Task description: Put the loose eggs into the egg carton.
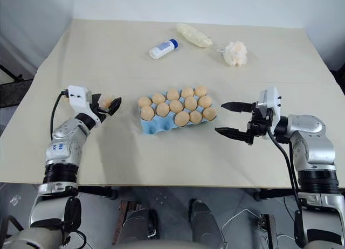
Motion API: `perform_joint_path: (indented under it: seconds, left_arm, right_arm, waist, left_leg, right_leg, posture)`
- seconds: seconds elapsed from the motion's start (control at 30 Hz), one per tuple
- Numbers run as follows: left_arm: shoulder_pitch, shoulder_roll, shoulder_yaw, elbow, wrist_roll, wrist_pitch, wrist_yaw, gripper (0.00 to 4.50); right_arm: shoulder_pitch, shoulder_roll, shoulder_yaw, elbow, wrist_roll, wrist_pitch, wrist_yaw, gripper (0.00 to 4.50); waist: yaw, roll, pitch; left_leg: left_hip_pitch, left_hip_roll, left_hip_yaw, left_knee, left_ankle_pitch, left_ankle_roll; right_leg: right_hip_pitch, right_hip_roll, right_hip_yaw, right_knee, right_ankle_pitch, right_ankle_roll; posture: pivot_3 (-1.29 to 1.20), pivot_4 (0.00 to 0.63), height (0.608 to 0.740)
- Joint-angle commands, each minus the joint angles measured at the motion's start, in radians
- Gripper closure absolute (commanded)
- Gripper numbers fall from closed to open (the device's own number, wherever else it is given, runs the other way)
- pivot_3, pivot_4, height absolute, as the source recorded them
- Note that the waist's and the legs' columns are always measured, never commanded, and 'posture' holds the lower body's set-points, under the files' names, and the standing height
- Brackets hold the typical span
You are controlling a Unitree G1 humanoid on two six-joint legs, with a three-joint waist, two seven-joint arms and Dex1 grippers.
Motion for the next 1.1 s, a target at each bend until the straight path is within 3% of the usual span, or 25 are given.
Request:
perform_joint_path:
  seconds: [0.03, 0.07, 0.37, 0.6, 0.83, 1.1]
  left_arm:
    - [-0.044, 0.021, -0.02, 0.052, 0.017, 0.018, -0.029, 0.02]
    - [-0.05, 0.022, -0.023, 0.063, 0.022, 0.016, -0.025, 0.02]
    - [-0.044, 0.025, -0.018, 0.026, 0.012, 0.013, -0.034, 2.65]
    - [-0.089, 0.01, -0.03, -0.121, -0.048, 0.053, -0.119, 2.76]
    - [-0.188, -0.029, -0.125, -0.264, -0.12, 0.162, -0.281, 2.76]
    - [-0.127, -0.035, -0.254, -0.347, -0.118, 0.262, -0.401, 2.76]
  right_arm:
    - [0.005, -0.016, -0.028, -0.037, 0.009, -0.002, -0.005, 0.0]
    - [0.008, -0.017, -0.029, -0.039, 0.009, -0.001, -0.006, 0.0]
    - [0.019, -0.019, -0.035, -0.045, 0.01, 0.0, -0.017, 0.0]
    - [0.02, -0.012, -0.041, -0.044, 0.019, -0.014, -0.009, 0.0]
    - [0.081, 0.015, -0.068, -0.103, 0.082, -0.049, 0.033, 0.0]
    - [0.142, 0.039, -0.083, -0.153, 0.086, -0.087, -0.004, 0.0]
  waist:
    - [-0.001, 0.0, 0.0]
    - [0.0, 0.0, 0.0]
    - [0.001, 0.0, 0.0]
    - [0.002, 0.0, 0.0]
    - [0.005, 0.0, 0.0]
    - [-0.004, 0.0, 0.0]
  left_leg:
    - [0.0, 0.0, 0.0, 0.0, 0.0, 0.0]
    - [0.0, 0.0, 0.0, 0.0, 0.0, 0.0]
    - [0.0, 0.0, 0.0, 0.001, 0.0, 0.0]
    - [0.0, 0.0, 0.0, 0.001, 0.0, 0.0]
    - [-0.001, -0.001, 0.0, 0.002, 0.0, 0.0]
    - [0.001, 0.0, 0.0, 0.003, 0.0, 0.0]
  right_leg:
    - [0.0, 0.0, 0.0, 0.0, 0.0, 0.0]
    - [0.0, 0.0, 0.0, 0.0, 0.0, 0.0]
    - [0.0, 0.0, 0.0, 0.0, 0.0, 0.0]
    - [0.0, -0.001, 0.0, 0.0, 0.0, 0.0]
    - [0.001, 0.0, 0.0, 0.001, 0.0, 0.001]
    - [0.001, 0.001, 0.001, 0.003, 0.0, 0.002]
  posture:
    - [0.0, 0.15, 0.74]
    - [0.0, 0.15, 0.74]
    - [0.0, 0.15, 0.74]
    - [0.0, 0.15, 0.74]
    - [0.0, 0.15, 0.74]
    - [0.0, 0.15, 0.74]
